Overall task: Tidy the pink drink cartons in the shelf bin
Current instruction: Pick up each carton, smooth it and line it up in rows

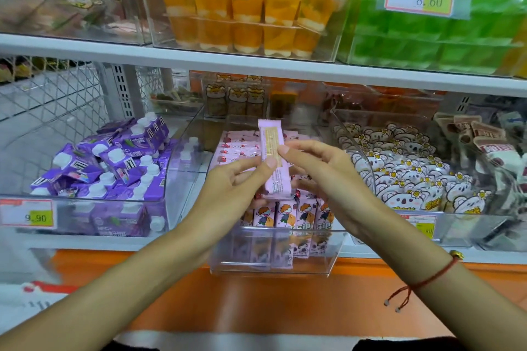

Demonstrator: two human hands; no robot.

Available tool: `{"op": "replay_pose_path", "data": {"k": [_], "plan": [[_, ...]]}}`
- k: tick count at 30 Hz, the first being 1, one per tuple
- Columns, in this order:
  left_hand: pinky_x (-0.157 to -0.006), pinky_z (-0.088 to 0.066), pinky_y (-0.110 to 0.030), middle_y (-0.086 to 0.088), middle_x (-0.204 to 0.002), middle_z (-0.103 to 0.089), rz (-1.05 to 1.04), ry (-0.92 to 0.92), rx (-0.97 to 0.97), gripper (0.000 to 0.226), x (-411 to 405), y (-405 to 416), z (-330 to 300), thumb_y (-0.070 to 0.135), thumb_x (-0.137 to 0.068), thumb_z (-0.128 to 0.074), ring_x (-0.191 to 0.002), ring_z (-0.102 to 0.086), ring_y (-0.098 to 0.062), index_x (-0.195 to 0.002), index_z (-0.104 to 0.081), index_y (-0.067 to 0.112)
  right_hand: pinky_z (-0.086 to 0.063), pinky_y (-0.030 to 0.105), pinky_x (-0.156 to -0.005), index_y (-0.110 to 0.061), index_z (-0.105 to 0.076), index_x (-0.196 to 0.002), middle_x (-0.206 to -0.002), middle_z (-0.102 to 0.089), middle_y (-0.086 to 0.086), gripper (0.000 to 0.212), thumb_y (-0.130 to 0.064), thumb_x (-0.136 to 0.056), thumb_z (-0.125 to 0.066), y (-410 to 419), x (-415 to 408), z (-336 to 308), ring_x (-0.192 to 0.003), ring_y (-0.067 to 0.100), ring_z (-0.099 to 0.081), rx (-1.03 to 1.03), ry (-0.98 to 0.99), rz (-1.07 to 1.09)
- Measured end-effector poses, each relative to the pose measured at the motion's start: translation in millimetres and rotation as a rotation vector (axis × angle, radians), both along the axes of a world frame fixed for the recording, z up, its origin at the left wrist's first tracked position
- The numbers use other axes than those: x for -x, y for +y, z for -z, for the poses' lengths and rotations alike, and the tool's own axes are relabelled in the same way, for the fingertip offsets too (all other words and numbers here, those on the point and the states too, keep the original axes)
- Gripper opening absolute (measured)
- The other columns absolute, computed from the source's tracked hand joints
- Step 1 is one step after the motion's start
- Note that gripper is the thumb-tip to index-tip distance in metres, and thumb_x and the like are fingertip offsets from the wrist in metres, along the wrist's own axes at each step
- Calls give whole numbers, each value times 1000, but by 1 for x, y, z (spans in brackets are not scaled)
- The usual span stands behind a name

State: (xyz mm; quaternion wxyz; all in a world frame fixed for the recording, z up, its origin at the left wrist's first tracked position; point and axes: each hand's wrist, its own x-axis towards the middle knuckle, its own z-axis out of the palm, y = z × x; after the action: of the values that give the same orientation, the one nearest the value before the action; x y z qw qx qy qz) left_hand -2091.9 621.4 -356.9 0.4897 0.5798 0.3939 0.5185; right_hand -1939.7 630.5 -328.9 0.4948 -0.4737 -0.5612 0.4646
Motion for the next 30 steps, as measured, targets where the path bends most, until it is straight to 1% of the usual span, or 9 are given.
{"op": "replay_pose_path", "data": {"k": [4,6,9,13,16,19,24,27,30], "plan": [[-68,-54,-11,23,-74,-72,37,17,30,38,1,-1,-1,40,-89,-56,-72,-67,8,-122,-61,22,-53,16,-62,-12,-65,-113,-84,-72,-1,33,-25,-83,-72,2,-1,1,-64,2,-64,48,37,-12],[-70,-51,-7,26,-88,-72,34,45,-9,33,3,0,-1,38,-89,-57,-82,-66,11,-121,-58,31,-56,22,-72,-18,-63,-117,-91,-74,0,34,-21,-84,-71,3,-3,2,-75,7,-67,14,25,-43],[-90,-46,-8,29,-106,-67,16,165,-177,30,7,1,-1,18,-91,-59,-101,-61,11,-111,-56,41,-51,31,-90,-25,-60,-118,-108,-69,6,42,-6,-82,-69,4,-6,1,-99,16,-66,-102,18,-136],[-101,-41,-18,18,-118,-64,-41,242,-368,36,11,1,-1,9,-90,-62,-116,-55,2,-120,-58,28,-49,29,-88,-28,-62,-98,-101,-67,-2,42,-1,-69,-77,2,-11,0,-102,12,-60,-276,-38,-237],[-102,-41,-18,12,-119,-65,-45,249,-398,36,12,2,-2,4,-88,-63,-117,-56,-1,-121,-59,20,-50,33,-94,-31,-64,-90,-93,-66,-11,40,-2,-66,-77,0,-11,0,-102,7,-59,-320,-61,-252],[-99,-43,-15,12,-118,-65,-42,237,-371,38,11,0,-3,-1,-87,-63,-114,-58,0,-119,-59,20,-45,44,-103,-28,-65,-98,-102,-67,-3,41,1,-72,-77,-2,-10,-1,-107,10,-60,-337,-80,-235],[-76,-53,-13,8,-107,-71,-81,-76,-144,32,9,-2,-8,11,-86,-65,-97,-68,-2,-117,-59,16,-41,28,-101,-31,-48,-131,-122,-60,-6,63,-16,-77,-77,-4,-7,5,-116,5,-54,-355,-242,-162],[-77,-57,-20,-2,-106,-73,-138,-164,-30,35,7,-3,-12,18,-83,-68,-93,-71,-9,-117,-59,12,-48,23,-91,-22,-56,-120,-117,-62,-5,40,-10,-85,-71,-6,-1,8,-111,5,-57,-430,-253,-142],[-78,-55,-16,5,-114,-67,-207,-163,-68,52,8,-4,-13,17,-77,-73,-96,-67,2,-125,-50,17,-54,28,-84,-18,-61,-115,-116,-65,-7,28,-11,-89,-66,-4,-5,5,-107,7,-60,-400,-242,-154]]}}
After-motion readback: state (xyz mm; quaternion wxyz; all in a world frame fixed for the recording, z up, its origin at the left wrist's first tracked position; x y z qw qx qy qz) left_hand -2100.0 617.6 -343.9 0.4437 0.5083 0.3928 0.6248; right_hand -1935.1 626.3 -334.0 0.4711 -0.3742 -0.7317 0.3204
